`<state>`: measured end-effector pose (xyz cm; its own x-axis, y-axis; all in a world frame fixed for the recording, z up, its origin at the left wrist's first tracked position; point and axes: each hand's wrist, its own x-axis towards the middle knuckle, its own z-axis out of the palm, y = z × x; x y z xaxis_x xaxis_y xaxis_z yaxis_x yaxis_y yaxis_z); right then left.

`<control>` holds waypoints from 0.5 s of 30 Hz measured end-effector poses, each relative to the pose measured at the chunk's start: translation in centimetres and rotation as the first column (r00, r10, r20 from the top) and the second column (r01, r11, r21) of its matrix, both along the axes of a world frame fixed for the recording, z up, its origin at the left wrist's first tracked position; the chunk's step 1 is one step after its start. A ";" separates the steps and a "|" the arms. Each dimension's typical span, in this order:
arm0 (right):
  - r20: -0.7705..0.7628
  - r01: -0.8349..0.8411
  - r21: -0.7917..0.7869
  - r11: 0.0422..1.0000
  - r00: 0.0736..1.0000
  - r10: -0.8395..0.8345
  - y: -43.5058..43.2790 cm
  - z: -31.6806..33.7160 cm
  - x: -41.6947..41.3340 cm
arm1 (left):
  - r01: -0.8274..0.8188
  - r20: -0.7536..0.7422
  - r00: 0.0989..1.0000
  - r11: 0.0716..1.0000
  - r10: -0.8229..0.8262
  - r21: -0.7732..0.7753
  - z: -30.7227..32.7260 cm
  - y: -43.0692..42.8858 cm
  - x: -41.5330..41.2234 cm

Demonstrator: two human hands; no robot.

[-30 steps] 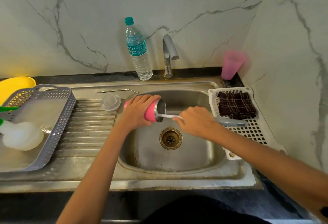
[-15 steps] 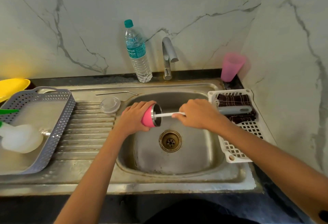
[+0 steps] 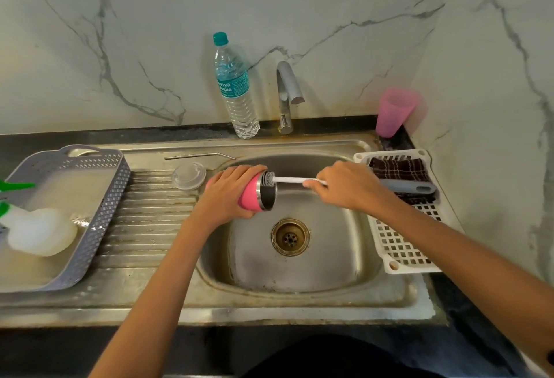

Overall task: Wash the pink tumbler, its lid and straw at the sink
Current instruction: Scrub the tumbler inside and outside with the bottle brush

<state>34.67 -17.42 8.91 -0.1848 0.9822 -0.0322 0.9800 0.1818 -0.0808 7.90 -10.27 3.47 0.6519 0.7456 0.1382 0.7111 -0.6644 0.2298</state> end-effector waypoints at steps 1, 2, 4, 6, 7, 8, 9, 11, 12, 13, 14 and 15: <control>-0.006 0.002 -0.023 1.000 1.000 -0.002 -0.3 -0.4 -0.3 | 0.007 -0.004 1.000 0.999 -0.007 0.035 0.2 0.1 -0.1; -0.011 -0.015 -0.039 0.999 1.000 0.014 -0.8 -0.9 -1.0 | 0.011 -0.007 1.000 0.998 -0.011 0.063 0.4 0.3 -0.1; -0.028 -0.076 -0.022 0.997 0.997 0.075 -1.9 -1.4 -2.6 | 0.016 -0.016 1.000 0.996 -0.015 0.087 0.7 0.4 -0.1; -0.034 -0.094 0.033 0.995 0.995 0.096 -1.5 -1.0 -2.7 | 0.004 -0.022 1.000 0.997 -0.003 0.075 0.6 0.3 -0.2; -0.042 -0.067 0.036 0.997 0.997 0.069 -0.9 -0.6 -2.1 | -0.005 -0.025 1.000 0.998 0.007 0.059 0.5 0.2 -0.3; -0.053 -0.025 0.023 0.999 0.998 0.026 -0.4 -0.2 -1.4 | -0.013 -0.024 1.000 0.999 0.014 0.046 0.5 0.2 -0.4; -0.061 0.018 0.014 1.000 0.998 -0.017 0.1 0.0 -0.7 | -0.017 -0.017 1.000 0.999 0.018 0.044 0.7 0.3 -0.5; -0.096 0.067 0.000 0.998 0.993 -0.067 0.4 -0.9 -0.4 | -0.012 -0.012 1.000 0.996 0.013 0.083 1.4 0.7 -0.4; -0.121 0.062 -0.018 0.998 0.991 -0.064 0.1 -1.5 -0.7 | -0.007 -0.018 1.000 0.993 0.009 0.114 1.8 1.0 -0.3; -0.137 0.040 -0.035 0.999 0.990 -0.045 -0.5 -2.0 -1.4 | -0.003 -0.030 1.000 0.991 0.007 0.136 2.1 1.3 -0.2; -0.139 0.008 -0.042 0.999 0.990 -0.014 -1.1 -2.3 -2.0 | 0.002 -0.046 0.999 0.990 0.004 0.142 2.2 1.5 -0.2; -0.134 -0.025 -0.034 0.999 0.991 0.020 -1.6 -2.4 -2.4 | 0.003 -0.060 0.998 0.992 0.005 0.129 2.1 1.5 -0.2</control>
<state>32.25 -19.03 6.56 -0.2115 0.9765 -0.0406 0.9559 0.1980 -0.2171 7.67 -8.73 5.52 0.6612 0.7248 0.1937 0.7218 -0.6849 0.0993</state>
